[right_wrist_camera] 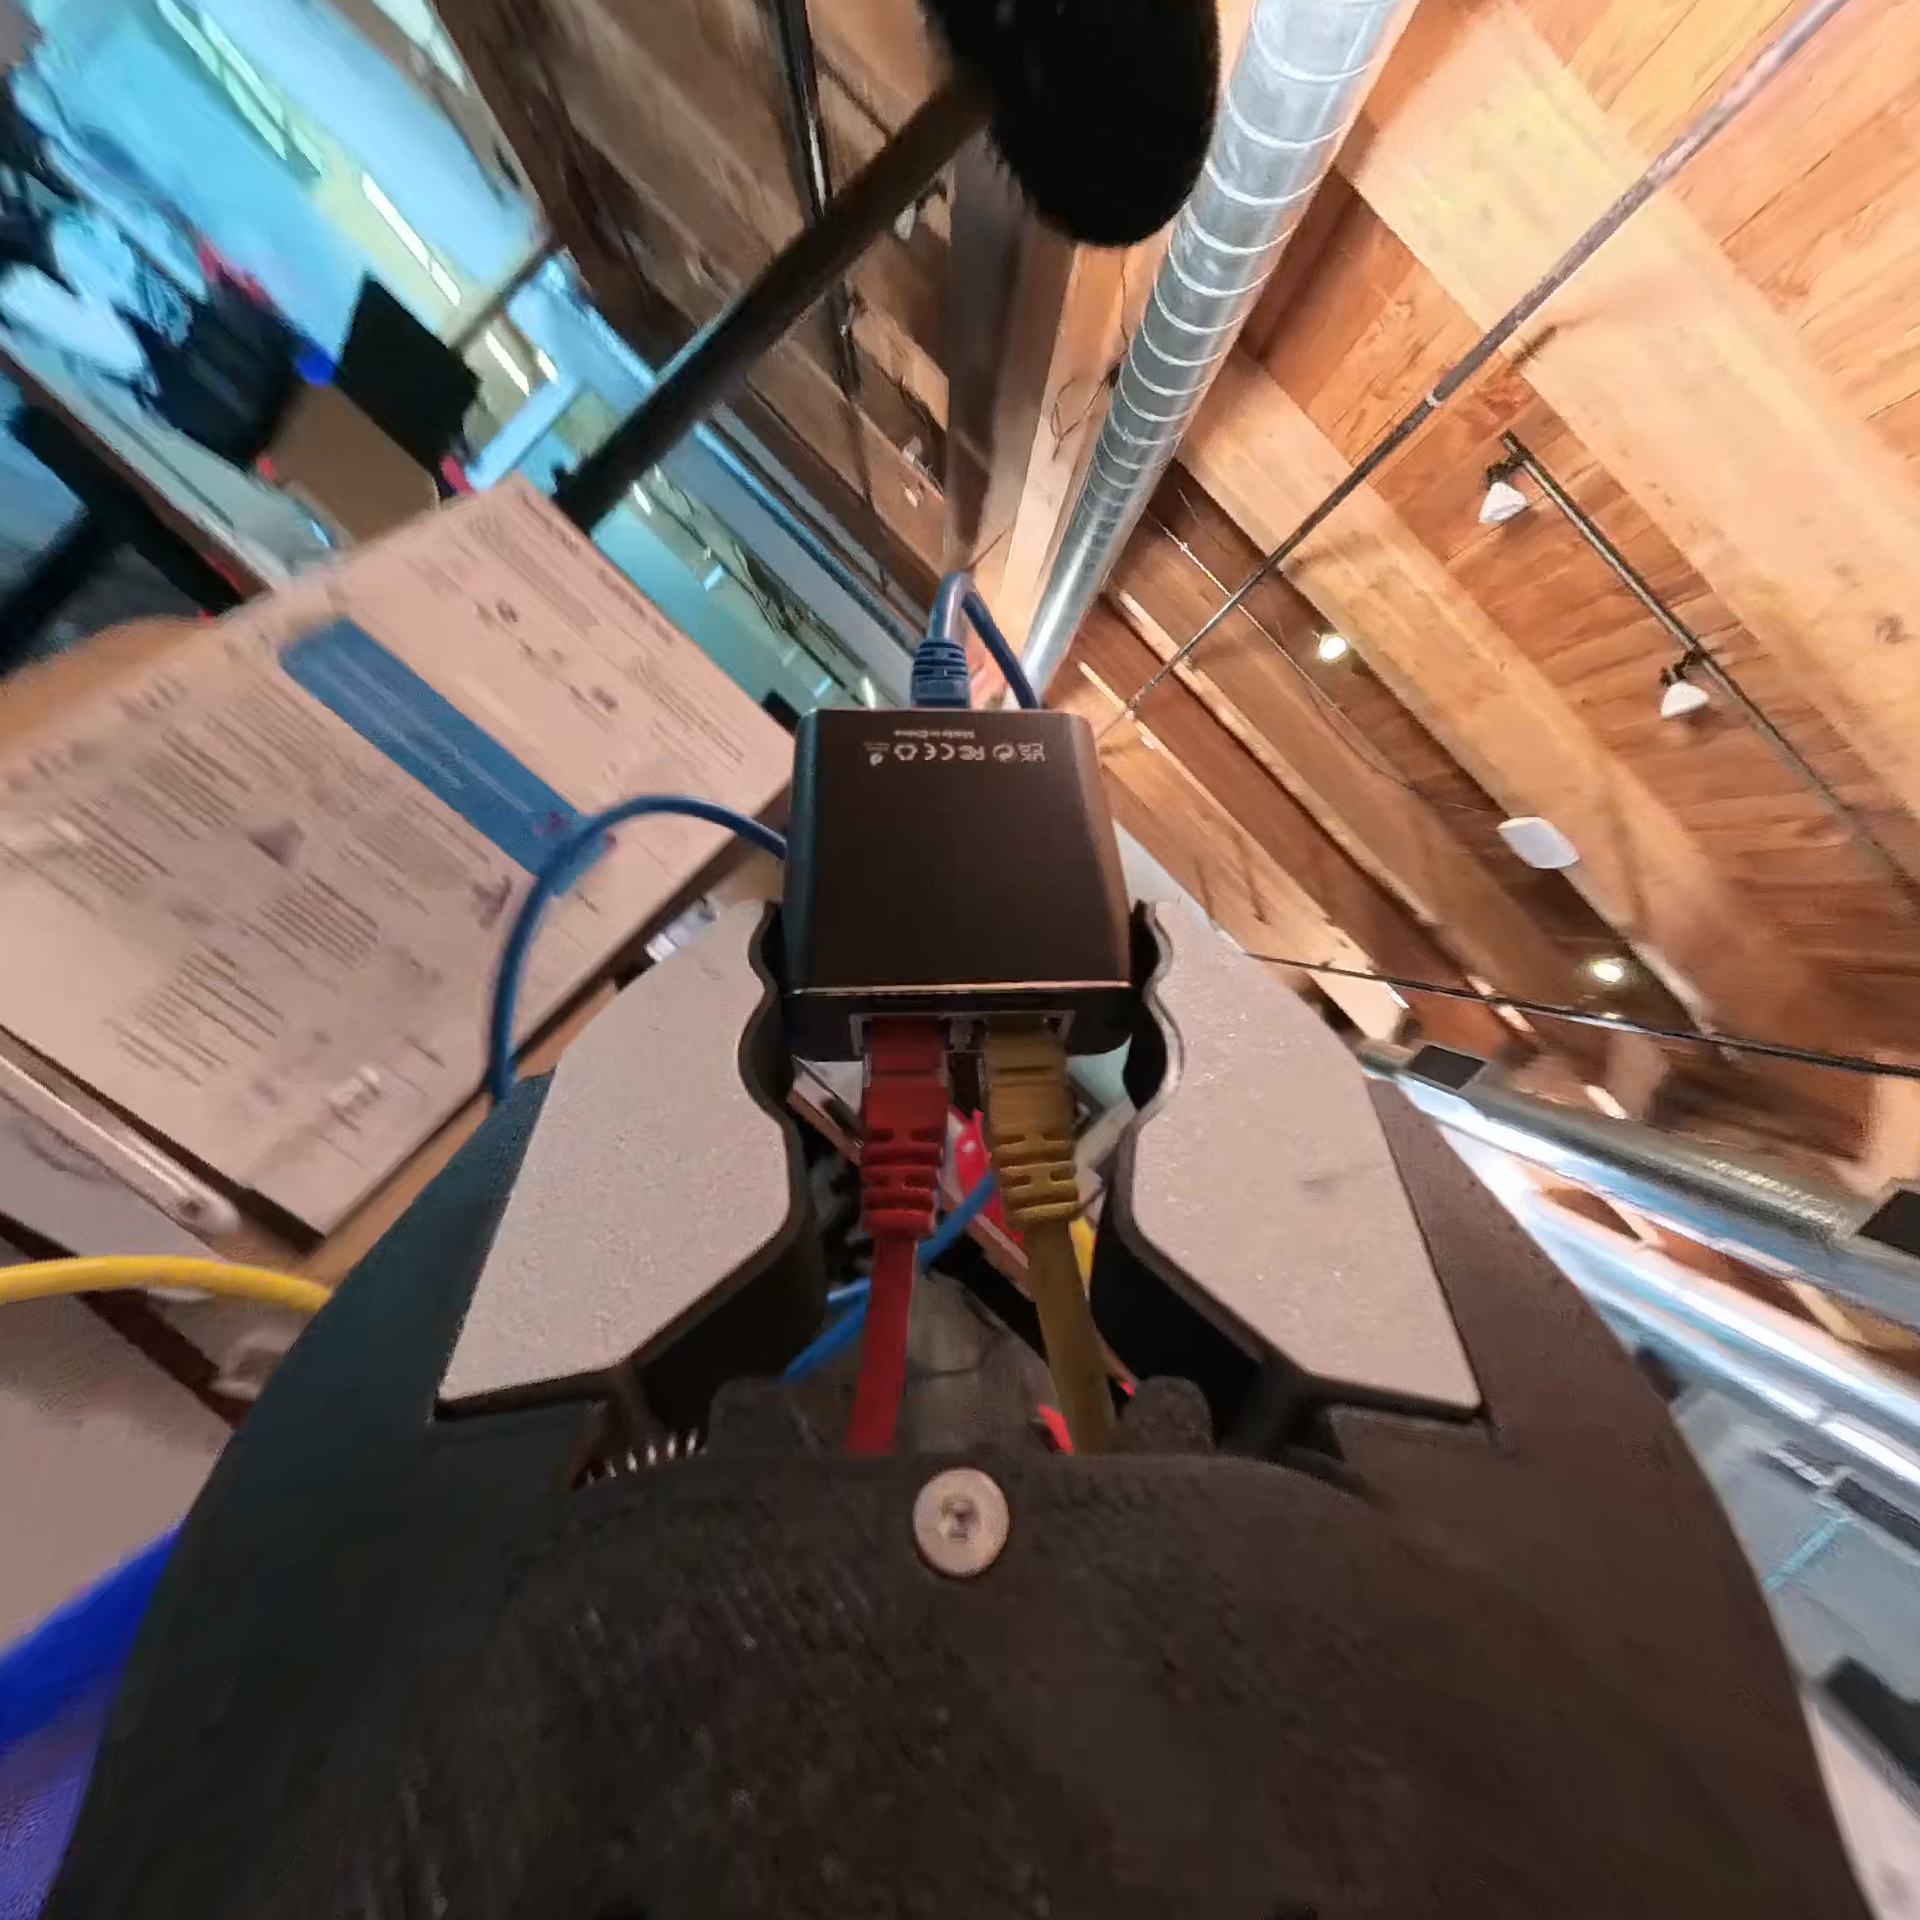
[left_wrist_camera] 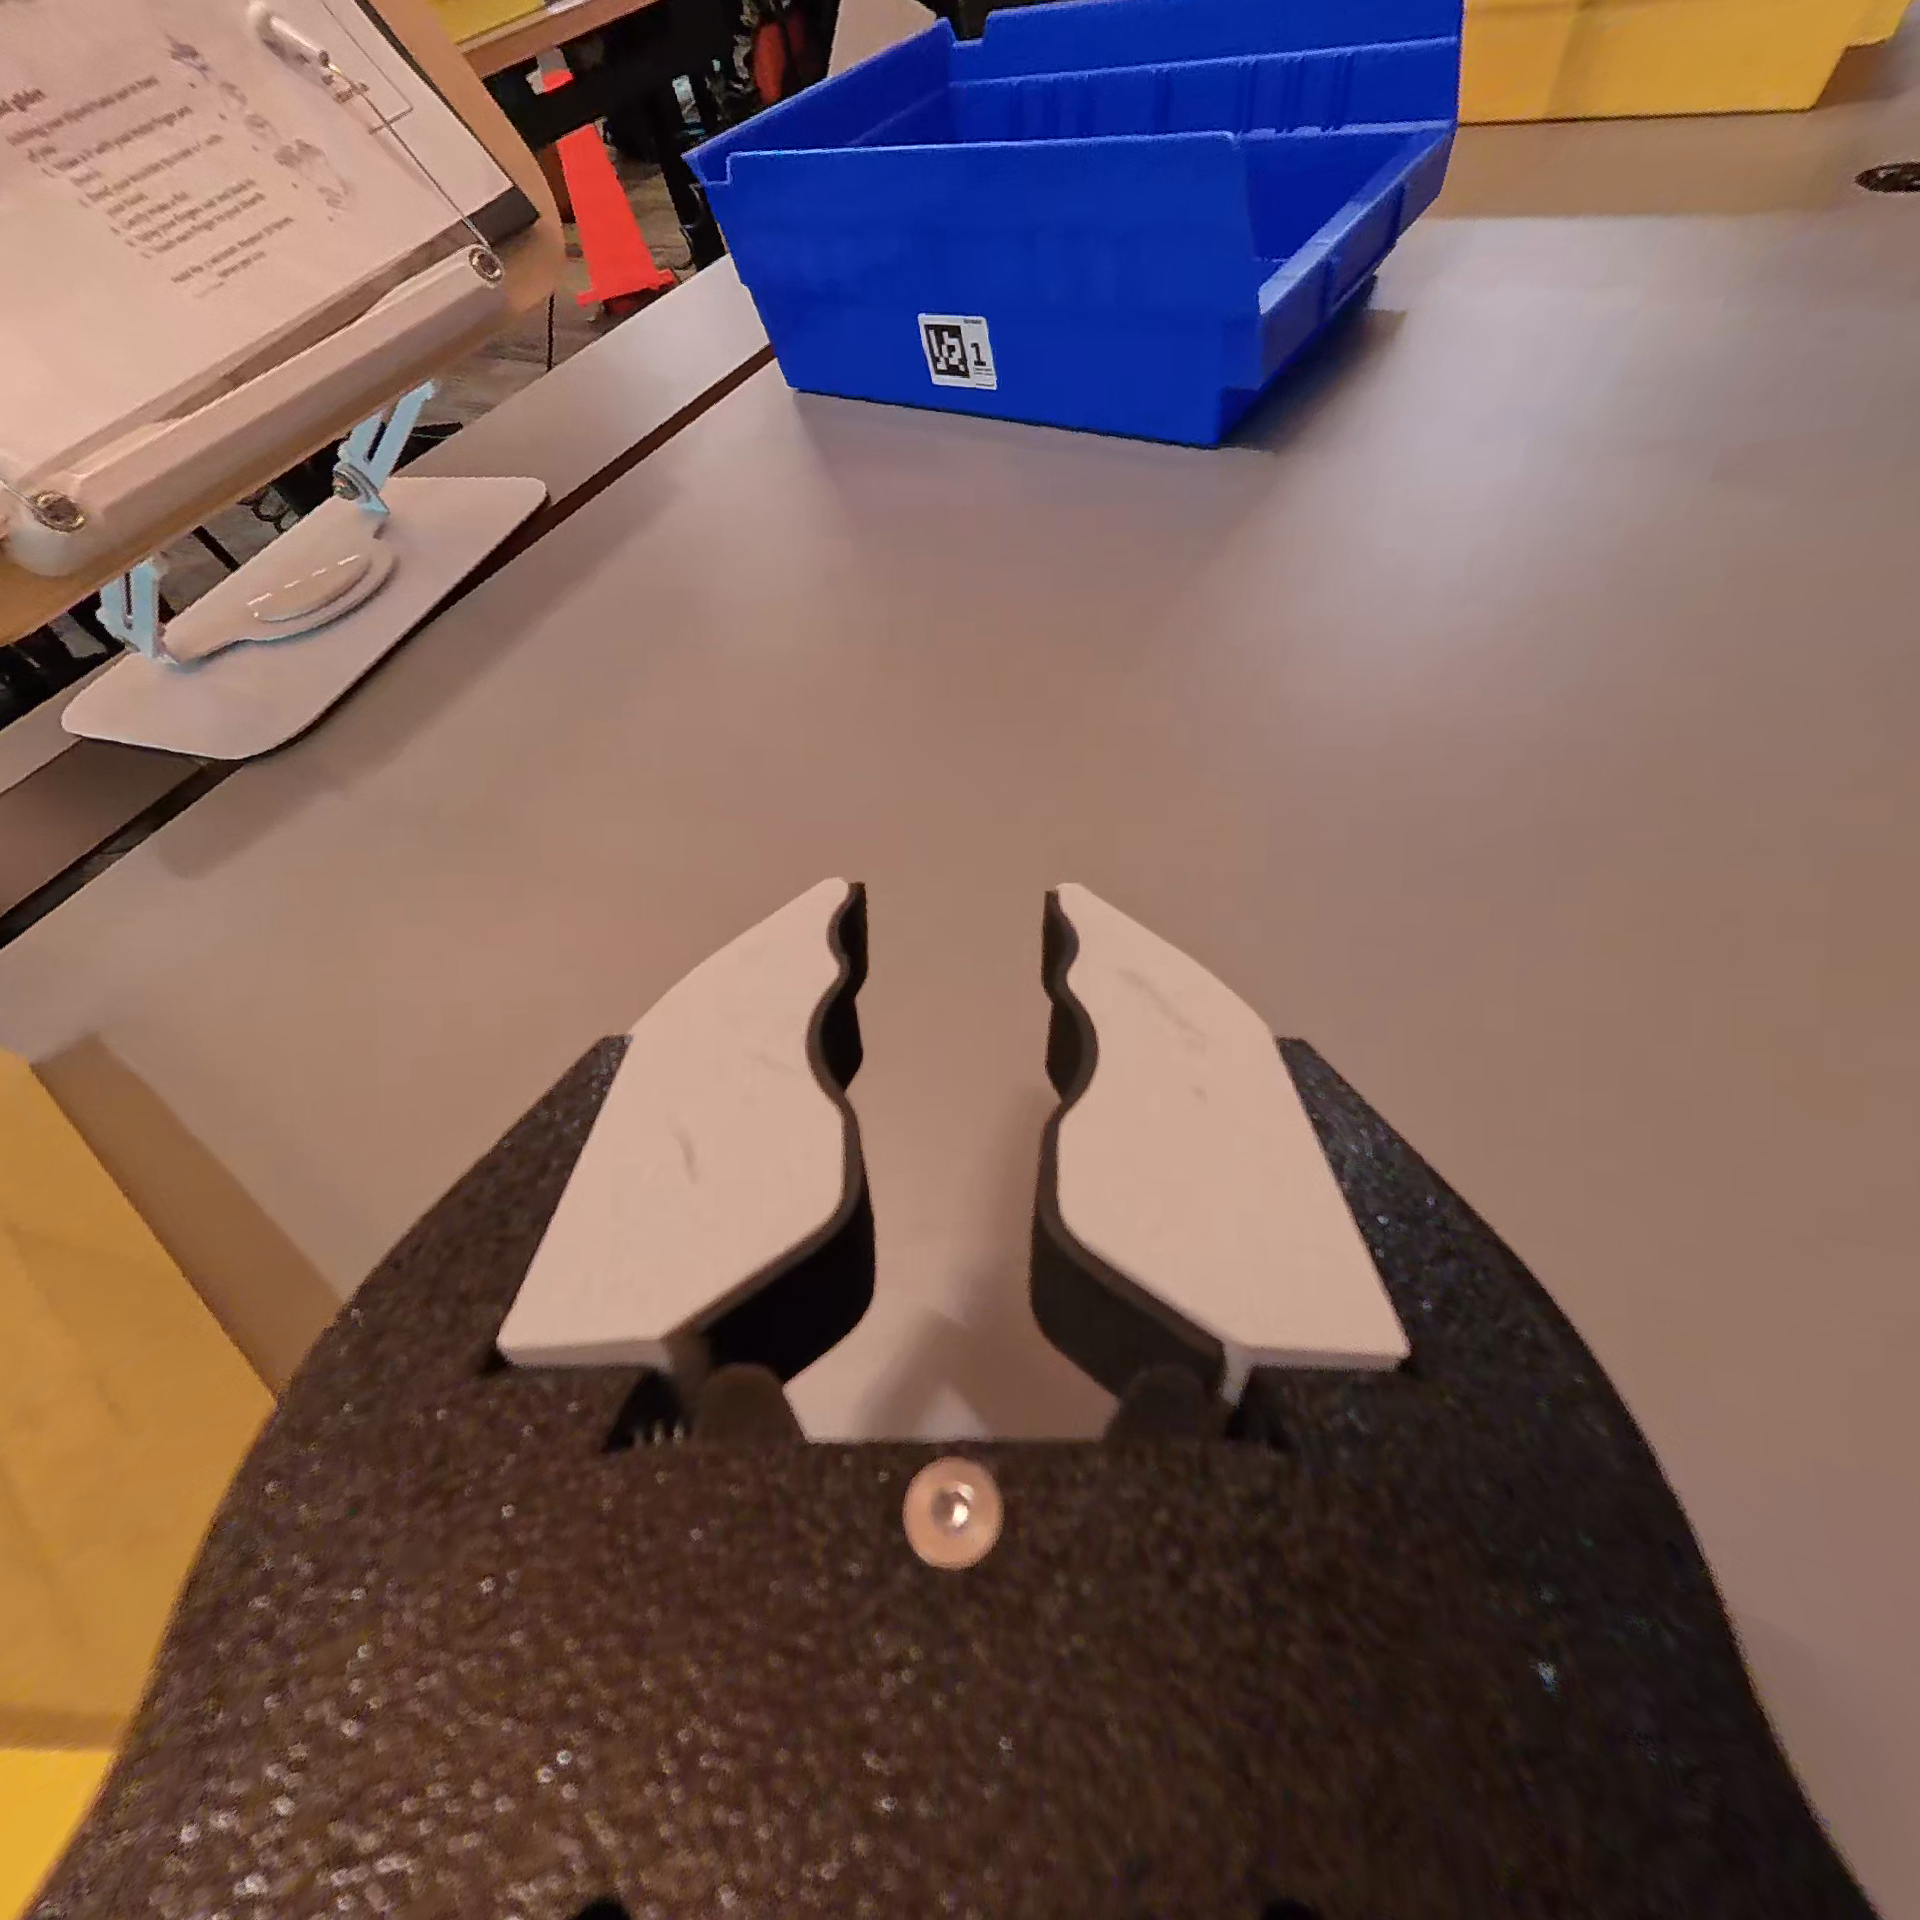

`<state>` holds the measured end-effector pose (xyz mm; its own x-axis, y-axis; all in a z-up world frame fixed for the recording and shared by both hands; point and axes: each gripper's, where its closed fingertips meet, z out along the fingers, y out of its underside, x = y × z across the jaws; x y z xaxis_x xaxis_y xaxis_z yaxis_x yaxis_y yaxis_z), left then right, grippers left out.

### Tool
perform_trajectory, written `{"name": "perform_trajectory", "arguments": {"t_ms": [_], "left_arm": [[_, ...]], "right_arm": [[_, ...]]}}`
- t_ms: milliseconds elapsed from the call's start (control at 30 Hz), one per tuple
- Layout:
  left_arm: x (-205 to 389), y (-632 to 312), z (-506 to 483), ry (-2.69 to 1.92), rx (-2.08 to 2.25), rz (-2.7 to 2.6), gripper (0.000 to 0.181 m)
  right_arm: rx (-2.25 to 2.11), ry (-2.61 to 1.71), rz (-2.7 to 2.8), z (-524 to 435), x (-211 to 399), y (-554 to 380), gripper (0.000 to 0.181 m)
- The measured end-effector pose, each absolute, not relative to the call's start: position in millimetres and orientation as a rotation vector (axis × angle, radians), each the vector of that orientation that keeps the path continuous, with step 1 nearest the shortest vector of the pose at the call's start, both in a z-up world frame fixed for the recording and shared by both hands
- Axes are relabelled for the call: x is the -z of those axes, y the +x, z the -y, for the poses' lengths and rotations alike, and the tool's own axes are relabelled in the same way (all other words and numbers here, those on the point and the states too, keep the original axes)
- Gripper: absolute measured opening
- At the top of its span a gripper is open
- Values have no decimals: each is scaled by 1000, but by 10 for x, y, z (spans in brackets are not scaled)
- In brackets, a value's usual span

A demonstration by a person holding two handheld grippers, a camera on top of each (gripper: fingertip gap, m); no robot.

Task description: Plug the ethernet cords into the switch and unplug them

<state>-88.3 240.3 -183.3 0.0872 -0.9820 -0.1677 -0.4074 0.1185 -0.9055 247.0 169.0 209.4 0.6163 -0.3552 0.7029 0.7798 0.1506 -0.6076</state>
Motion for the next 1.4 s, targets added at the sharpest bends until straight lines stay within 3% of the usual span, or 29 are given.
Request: {"name": "perform_trajectory", "arguments": {"t_ms": [167, 367, 567, 833, 1133, 1300, 1400], "left_arm": [[1890, -889, -2406, -1447, 767, -1499, 31], [1962, -895, -2428, -1468, 767, -1509, 31], [2042, -881, -2408, -1481, 763, -1534, 30], [2146, -858, -2370, -1490, 748, -1579, 30], [2210, -842, -2328, -1490, 736, -1615, 30], [2231, -827, -2299, -1485, 726, -1636, 30], [2235, -830, -2289, -1481, 721, -1642, 30]], "right_arm": [[864, -1272, 458, -2054, -1578, 2839, 62], [652, -1426, 351, -2384, -415, 3073, 62], [764, -1580, 286, -2572, 497, 3383, 62], [844, -1653, -98, -2374, 936, 4050, 62], [909, -1718, 207, -2469, 1193, 3820, 62], [889, -1939, 611, -2522, 1811, 3531, 63], [890, -1945, 704, -2496, 1867, 3432, 63]]}}
